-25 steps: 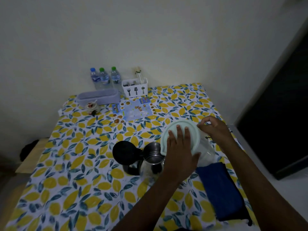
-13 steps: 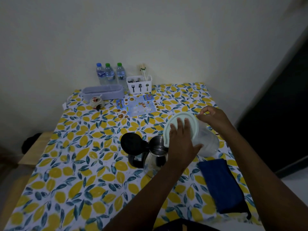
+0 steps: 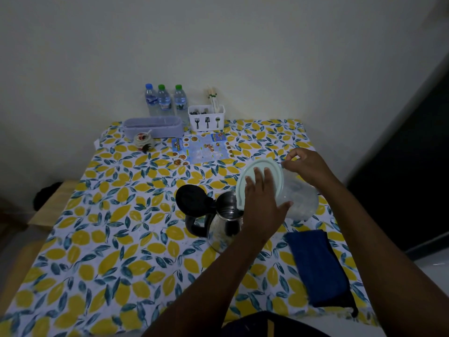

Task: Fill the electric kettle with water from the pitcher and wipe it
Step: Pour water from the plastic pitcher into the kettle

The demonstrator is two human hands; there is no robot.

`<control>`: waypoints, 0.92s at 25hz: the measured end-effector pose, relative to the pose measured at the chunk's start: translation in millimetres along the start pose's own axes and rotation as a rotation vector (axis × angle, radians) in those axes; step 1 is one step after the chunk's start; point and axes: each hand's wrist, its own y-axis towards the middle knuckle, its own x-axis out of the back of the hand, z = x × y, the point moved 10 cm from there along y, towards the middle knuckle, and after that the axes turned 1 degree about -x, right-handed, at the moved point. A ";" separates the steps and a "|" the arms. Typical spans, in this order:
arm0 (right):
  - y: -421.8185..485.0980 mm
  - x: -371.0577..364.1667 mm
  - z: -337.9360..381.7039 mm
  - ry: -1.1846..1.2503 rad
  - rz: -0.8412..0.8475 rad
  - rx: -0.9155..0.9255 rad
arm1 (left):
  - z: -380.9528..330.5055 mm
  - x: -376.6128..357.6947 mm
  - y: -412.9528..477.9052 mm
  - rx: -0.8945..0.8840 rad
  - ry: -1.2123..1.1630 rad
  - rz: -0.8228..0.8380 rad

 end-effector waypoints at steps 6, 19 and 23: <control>0.9 1.8 5.6 -0.018 -0.008 0.022 | 0.0 3.2 0.4 0.012 -0.012 -0.002; 1.3 6.2 13.6 -0.057 -0.026 0.011 | -1.4 9.6 2.1 0.007 -0.041 -0.019; 3.7 6.5 13.7 -0.054 -0.033 0.015 | -0.1 10.9 3.9 0.009 -0.049 -0.022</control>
